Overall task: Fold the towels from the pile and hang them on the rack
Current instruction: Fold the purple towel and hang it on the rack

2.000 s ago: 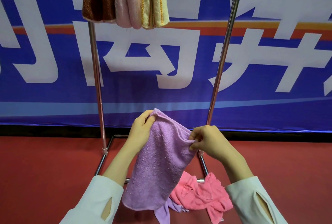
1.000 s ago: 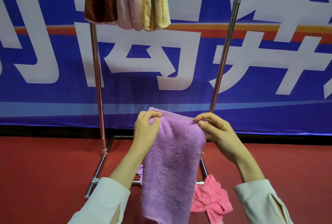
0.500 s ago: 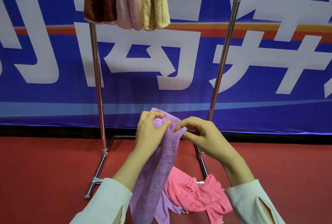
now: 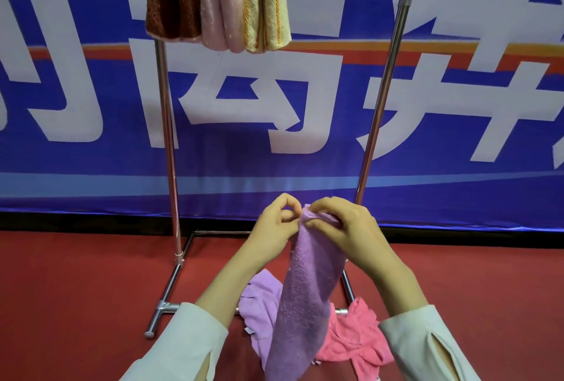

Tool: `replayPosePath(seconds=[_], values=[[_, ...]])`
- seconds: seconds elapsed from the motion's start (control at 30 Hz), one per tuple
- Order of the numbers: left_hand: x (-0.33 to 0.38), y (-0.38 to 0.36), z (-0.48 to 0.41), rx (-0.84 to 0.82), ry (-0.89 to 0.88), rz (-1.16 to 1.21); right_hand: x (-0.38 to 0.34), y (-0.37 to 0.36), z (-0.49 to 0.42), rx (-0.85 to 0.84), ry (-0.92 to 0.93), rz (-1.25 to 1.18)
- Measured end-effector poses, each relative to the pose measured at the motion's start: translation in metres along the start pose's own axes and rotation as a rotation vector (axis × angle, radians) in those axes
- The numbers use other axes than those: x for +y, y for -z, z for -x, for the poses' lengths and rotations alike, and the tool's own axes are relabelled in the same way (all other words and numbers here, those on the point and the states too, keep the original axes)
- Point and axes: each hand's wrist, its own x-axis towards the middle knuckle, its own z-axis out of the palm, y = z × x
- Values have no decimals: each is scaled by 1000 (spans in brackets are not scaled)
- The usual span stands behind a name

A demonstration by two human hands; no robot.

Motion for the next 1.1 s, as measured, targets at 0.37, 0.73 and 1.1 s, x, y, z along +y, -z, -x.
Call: replayPosePath(seconds=[0.37, 0.73, 1.1], values=[[0, -7, -1, -13, 100, 135, 11, 6, -1, 35, -166, -51], [-1, -3, -2, 39, -24, 117, 16, 16, 2, 9, -70, 41], [-11, 7, -2, 64, 61, 31, 12, 40, 1, 380, -148, -500]])
